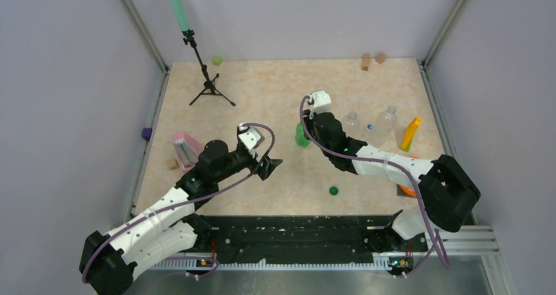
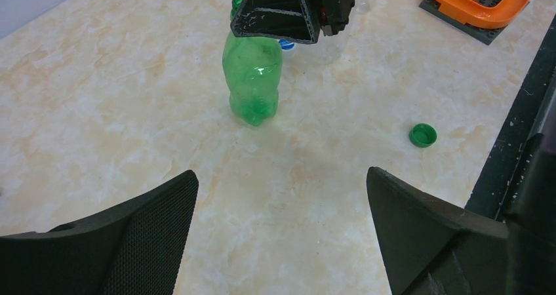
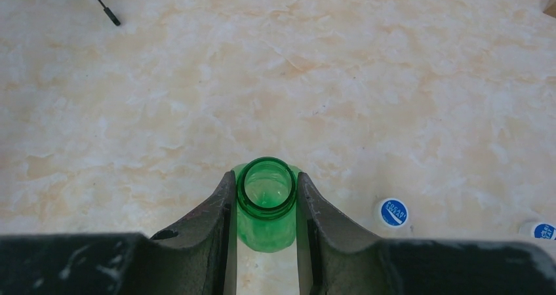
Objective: Unscrew the bottle caps
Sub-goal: Place the plastic bottle at the center of the board.
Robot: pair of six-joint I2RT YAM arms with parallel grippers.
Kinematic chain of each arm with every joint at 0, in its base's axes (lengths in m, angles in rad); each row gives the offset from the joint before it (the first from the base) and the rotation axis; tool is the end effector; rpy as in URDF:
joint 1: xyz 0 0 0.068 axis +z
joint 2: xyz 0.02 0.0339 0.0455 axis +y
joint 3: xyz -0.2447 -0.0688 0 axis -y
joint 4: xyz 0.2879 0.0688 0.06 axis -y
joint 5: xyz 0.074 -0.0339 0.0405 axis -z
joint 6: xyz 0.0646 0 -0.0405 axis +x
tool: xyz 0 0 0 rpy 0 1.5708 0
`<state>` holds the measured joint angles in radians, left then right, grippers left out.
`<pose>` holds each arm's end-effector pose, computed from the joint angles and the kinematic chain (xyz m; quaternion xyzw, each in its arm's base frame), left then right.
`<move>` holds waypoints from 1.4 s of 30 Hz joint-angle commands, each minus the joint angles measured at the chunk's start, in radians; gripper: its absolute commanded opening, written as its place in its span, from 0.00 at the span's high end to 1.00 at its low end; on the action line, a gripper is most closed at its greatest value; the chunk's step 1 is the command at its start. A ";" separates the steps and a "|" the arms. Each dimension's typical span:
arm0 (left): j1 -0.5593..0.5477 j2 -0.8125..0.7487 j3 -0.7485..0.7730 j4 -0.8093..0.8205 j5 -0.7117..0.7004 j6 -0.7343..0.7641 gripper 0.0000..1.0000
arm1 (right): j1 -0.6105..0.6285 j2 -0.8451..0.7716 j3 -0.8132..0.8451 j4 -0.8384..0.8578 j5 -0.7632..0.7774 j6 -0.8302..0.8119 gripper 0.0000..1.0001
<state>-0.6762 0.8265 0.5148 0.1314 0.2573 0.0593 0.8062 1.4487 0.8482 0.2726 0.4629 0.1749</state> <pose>0.2088 -0.1886 0.2378 0.3505 0.6811 -0.2867 0.5754 0.2883 0.2589 0.2008 -0.1187 0.7937 0.1025 0.5877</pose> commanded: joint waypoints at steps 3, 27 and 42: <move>-0.004 -0.040 -0.022 0.067 -0.038 -0.024 0.01 | 0.016 0.034 0.054 -0.029 -0.005 -0.028 0.71; -0.004 -0.168 -0.183 0.333 -0.205 0.090 0.01 | 0.021 -0.007 0.075 -0.054 -0.009 -0.026 0.31; -0.003 -0.003 -0.025 0.335 -0.172 0.158 0.01 | 0.027 -0.340 0.025 -0.115 -0.139 0.035 0.22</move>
<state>-0.6762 0.8345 0.4572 0.4046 0.0364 0.2344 0.8173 1.2480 0.8734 0.1398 0.4000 0.1684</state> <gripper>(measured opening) 0.986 0.781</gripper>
